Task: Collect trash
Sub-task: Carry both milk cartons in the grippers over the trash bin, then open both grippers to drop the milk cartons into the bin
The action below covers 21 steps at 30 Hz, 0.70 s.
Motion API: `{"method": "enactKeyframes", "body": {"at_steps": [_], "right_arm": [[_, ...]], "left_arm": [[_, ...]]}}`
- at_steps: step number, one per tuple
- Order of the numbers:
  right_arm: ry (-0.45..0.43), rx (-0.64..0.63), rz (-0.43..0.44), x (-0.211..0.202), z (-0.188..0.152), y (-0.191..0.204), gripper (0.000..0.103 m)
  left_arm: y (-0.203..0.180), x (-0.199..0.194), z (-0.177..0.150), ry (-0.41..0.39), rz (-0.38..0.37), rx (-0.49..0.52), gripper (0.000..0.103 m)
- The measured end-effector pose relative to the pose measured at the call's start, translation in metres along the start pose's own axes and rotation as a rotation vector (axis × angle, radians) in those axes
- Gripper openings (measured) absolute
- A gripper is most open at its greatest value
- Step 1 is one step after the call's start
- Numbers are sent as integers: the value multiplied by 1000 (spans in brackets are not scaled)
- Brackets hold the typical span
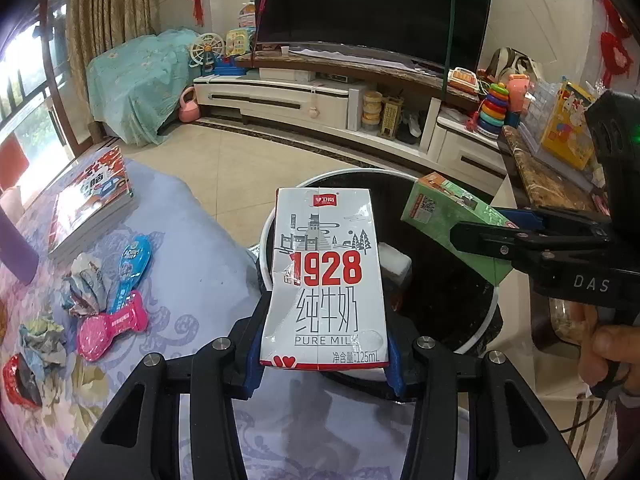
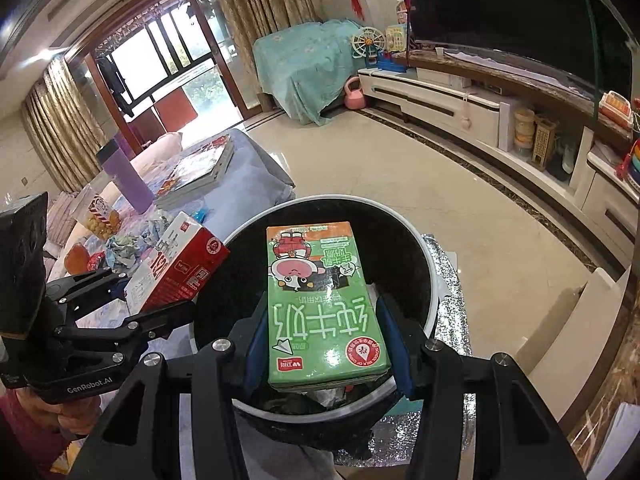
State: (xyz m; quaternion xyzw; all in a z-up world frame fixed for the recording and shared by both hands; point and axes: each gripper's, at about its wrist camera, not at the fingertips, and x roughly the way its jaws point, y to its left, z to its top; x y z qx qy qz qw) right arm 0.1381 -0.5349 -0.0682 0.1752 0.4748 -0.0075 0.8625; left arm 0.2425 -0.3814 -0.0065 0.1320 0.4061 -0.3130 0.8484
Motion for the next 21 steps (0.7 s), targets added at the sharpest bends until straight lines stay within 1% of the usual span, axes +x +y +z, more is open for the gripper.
{"method": "enactKeyframes", "body": {"at_steps": [21], "right_arm": [[35, 22, -13, 12, 5, -13, 51]], "left_arm": [[-9, 25, 16, 50, -11, 8, 46]]}}
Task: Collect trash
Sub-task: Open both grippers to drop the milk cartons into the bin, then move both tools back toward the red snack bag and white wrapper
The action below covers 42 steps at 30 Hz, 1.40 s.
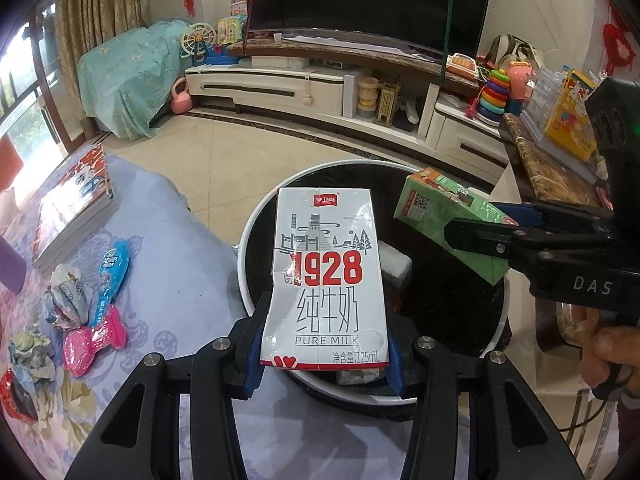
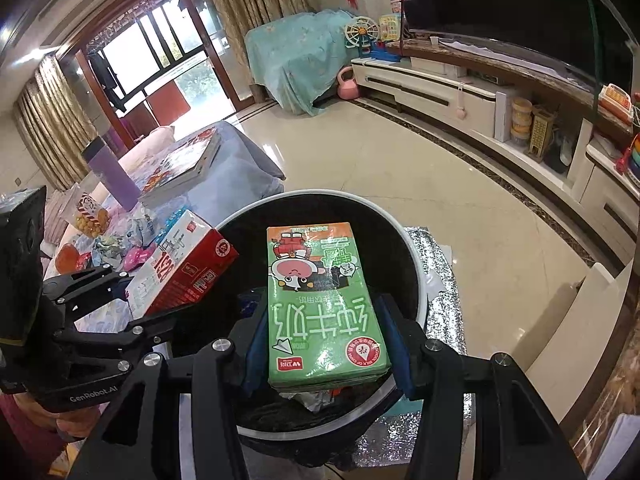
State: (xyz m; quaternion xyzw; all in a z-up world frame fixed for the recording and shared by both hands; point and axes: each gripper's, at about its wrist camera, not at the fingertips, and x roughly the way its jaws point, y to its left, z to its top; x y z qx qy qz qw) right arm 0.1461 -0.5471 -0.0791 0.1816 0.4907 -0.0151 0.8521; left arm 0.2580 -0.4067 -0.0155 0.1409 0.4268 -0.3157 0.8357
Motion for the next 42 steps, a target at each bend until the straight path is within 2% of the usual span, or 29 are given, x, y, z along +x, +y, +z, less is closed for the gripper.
{"method": "enactKeyframes", "body": {"at_steps": [3, 5, 6, 8, 11, 12, 14, 17, 23, 29, 33, 42], "right_arm": [[1, 21, 13, 1, 2, -4, 53], [-3, 42, 28, -1, 2, -8, 53], [-9, 46, 23, -2, 2, -8, 53], [-24, 57, 22, -7, 2, -9, 59], [-37, 73, 29, -12, 0, -8, 63], [-43, 74, 34, -15, -1, -7, 64], [-58, 78, 42, -21, -5, -2, 74], [-76, 78, 60, -26, -11, 11, 79], [-72, 76, 118, -22, -27, 50, 87], [-55, 20, 188, -6, -38, 105, 87], [-36, -34, 218, 6, -43, 142, 88], [-3, -106, 254, 39, -53, 198, 88]], "left_arm": [[1, 1, 2, -1, -6, -18, 48], [2, 0, 2, -4, -15, -30, 58], [3, -2, 2, -10, -16, -35, 60], [4, -5, -1, -25, -18, -43, 62], [11, -12, -10, -41, -20, -68, 62], [14, -15, -15, -47, -23, -82, 62], [21, -22, -28, -58, -24, -109, 65], [35, -34, -53, -72, -35, -144, 66], [64, -65, -110, -99, 17, -248, 66], [101, -100, -160, -116, 95, -344, 67], [123, -120, -183, -127, 139, -411, 67], [169, -155, -223, -132, 234, -547, 67]]}}
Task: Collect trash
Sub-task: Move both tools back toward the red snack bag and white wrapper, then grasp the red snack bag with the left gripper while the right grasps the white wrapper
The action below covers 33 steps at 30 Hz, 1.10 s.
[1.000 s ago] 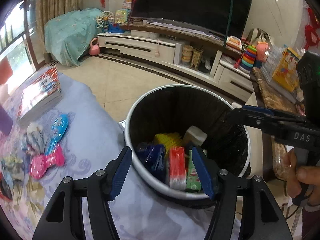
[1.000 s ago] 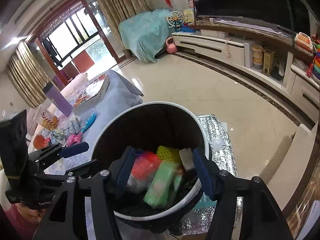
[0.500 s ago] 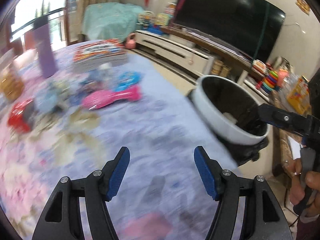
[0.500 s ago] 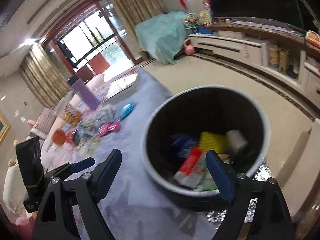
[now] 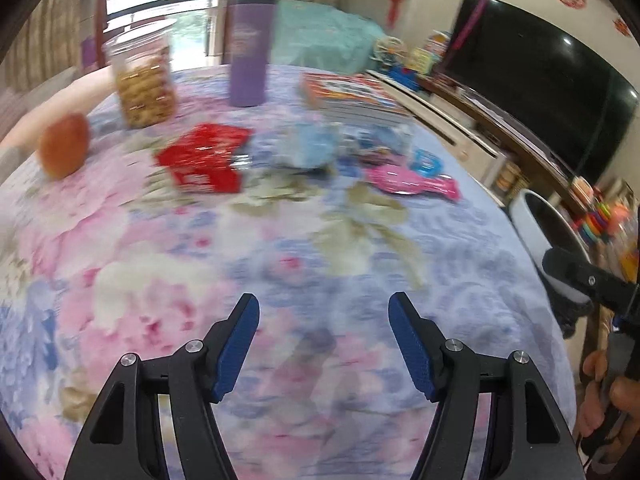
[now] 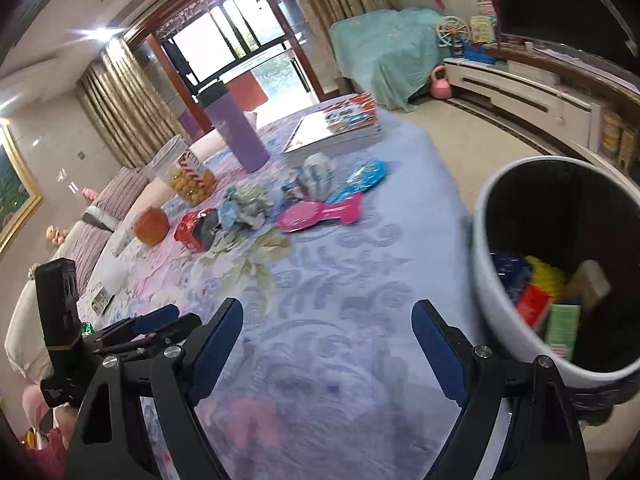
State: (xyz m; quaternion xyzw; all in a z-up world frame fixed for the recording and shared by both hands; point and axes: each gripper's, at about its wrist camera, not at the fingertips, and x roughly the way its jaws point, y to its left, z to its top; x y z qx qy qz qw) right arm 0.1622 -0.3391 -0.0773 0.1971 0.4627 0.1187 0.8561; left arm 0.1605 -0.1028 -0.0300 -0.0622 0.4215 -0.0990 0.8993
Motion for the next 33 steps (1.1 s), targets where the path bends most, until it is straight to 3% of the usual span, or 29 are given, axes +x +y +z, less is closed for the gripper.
{"method": "enactKeyframes", "body": {"at_steps": [11, 27, 33], "right_arm": [[3, -64, -12, 37, 9, 30, 88], [-10, -89, -37, 75, 50, 26, 88], [-18, -111, -46, 93, 69, 28, 87]], "left_arm": [[31, 8, 10, -2, 49, -62, 67], [61, 61, 58, 19, 88, -107, 68], [69, 81, 78, 12, 110, -129, 73]]}}
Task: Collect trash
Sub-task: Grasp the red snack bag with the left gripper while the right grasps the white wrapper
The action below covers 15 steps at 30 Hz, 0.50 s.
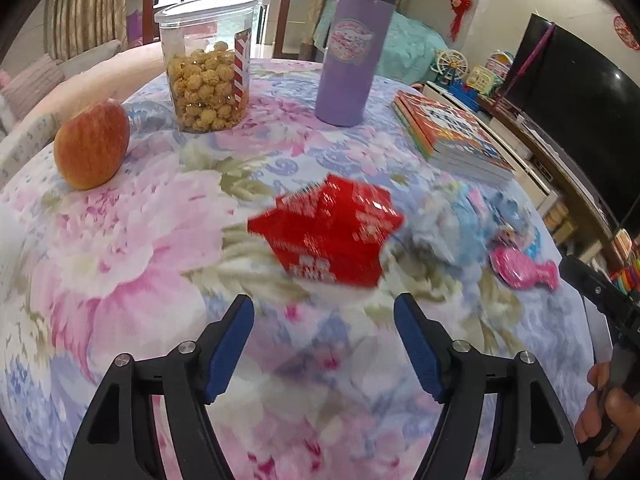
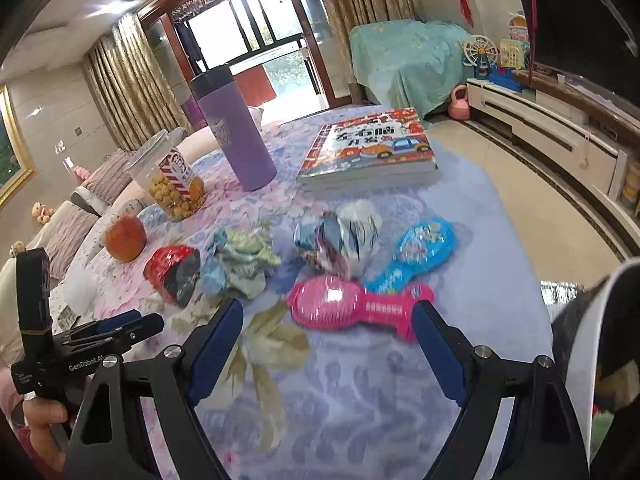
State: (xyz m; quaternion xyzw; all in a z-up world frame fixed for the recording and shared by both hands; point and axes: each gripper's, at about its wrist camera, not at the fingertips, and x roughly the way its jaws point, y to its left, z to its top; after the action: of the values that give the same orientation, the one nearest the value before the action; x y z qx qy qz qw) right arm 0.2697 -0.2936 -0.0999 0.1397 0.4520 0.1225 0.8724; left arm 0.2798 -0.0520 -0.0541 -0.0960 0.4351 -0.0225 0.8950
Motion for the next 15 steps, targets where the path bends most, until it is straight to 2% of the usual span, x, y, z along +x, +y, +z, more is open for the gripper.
{"method": "enactKeyframes", "body": {"at_steps": [6, 9, 11, 12, 13, 14, 15], "right_arm": [[17, 5, -14, 33, 18, -5, 86], [34, 8, -12, 49, 23, -6, 79], [56, 18, 0, 58, 24, -8, 57], [59, 22, 0, 59, 24, -9, 51], [57, 24, 1, 61, 23, -10, 37], [54, 24, 5, 60, 23, -10, 32], [47, 24, 7, 59, 21, -10, 30]], "left_arm": [[3, 23, 15, 10, -9, -31, 74], [0, 30, 19, -3, -4, -22, 74], [-3, 33, 21, -14, 2, -7, 71], [-4, 33, 21, -20, -5, 0, 70], [-6, 33, 21, -28, -9, 10, 59], [-8, 34, 21, -32, -9, 25, 55], [-10, 34, 20, -34, -8, 40, 55]]}}
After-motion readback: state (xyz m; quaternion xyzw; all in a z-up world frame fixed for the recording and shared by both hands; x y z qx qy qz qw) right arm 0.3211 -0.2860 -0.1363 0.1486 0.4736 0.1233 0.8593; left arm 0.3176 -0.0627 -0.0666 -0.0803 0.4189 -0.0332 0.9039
